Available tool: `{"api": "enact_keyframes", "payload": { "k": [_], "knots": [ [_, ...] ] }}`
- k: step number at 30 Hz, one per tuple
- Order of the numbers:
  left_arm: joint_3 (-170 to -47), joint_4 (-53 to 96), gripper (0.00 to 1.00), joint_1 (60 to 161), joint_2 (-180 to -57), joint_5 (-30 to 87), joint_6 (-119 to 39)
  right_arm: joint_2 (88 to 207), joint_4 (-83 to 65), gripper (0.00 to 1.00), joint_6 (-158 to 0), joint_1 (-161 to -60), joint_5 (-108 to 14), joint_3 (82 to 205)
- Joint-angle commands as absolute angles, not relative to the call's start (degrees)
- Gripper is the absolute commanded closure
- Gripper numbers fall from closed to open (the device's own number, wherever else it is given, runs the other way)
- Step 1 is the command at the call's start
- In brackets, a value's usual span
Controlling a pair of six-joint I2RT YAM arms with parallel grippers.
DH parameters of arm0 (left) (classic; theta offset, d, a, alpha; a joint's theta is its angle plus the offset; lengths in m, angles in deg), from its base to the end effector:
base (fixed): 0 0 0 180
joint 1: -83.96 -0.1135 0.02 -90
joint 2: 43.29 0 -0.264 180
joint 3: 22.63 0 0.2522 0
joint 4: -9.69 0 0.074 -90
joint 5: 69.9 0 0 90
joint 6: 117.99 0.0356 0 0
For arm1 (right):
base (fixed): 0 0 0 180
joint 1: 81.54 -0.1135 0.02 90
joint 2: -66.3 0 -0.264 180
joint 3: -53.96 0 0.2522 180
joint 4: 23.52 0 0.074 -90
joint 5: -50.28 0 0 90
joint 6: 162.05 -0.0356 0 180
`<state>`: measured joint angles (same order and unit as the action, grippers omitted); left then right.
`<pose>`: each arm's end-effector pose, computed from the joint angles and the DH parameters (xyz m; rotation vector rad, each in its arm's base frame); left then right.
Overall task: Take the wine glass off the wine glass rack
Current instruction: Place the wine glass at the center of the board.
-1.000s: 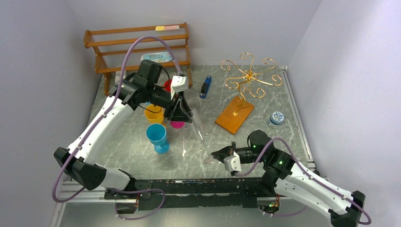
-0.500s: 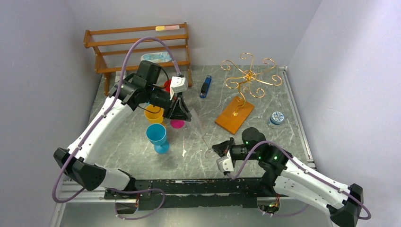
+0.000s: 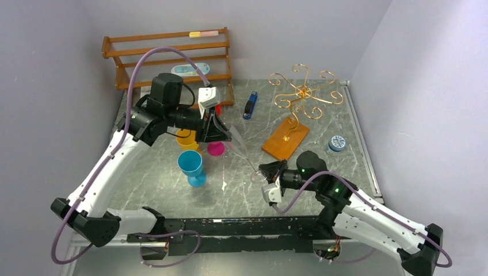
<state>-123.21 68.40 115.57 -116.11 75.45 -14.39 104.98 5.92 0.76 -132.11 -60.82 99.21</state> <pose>0.1942 -0.1539 0.4347 1.3034 1.6012 -1.2006 0.0938 0.1342 0.2657 -1.8110 0.7048 0.1056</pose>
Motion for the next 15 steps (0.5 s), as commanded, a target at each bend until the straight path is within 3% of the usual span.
{"api": "enact_keyframes", "payload": {
  "k": [1, 3, 5, 8, 10, 15],
  "knots": [
    [-122.39, 67.15, 0.95, 117.27, -114.18, 76.60, -19.67, 102.70, -6.33, 0.85, -3.00, -131.54, -58.59, 101.32],
    [-123.44, 67.82, 0.95, 117.27, -114.28, 76.81, -19.54, 102.05, -6.88, 0.85, -3.69, -131.54, -59.59, 100.77],
    [-124.61, 69.77, 0.95, 117.27, -114.99, 76.73, -18.45, 101.97, -6.74, 1.00, -3.72, -131.51, -60.47, 100.67],
    [-124.54, 69.43, 0.95, 117.26, -115.17, 76.90, -18.74, 102.36, -5.70, 1.00, -3.48, -131.55, -61.81, 100.70],
    [-123.57, 66.88, 0.79, 117.22, -114.66, 77.84, -20.68, 102.45, -4.96, 1.00, -3.03, -131.55, -62.97, 100.86],
    [-125.75, 67.46, 0.54, 117.03, -116.02, 78.92, -20.79, 101.33, -6.48, 1.00, -2.14, -131.55, -62.84, 100.93]
  ]
}}
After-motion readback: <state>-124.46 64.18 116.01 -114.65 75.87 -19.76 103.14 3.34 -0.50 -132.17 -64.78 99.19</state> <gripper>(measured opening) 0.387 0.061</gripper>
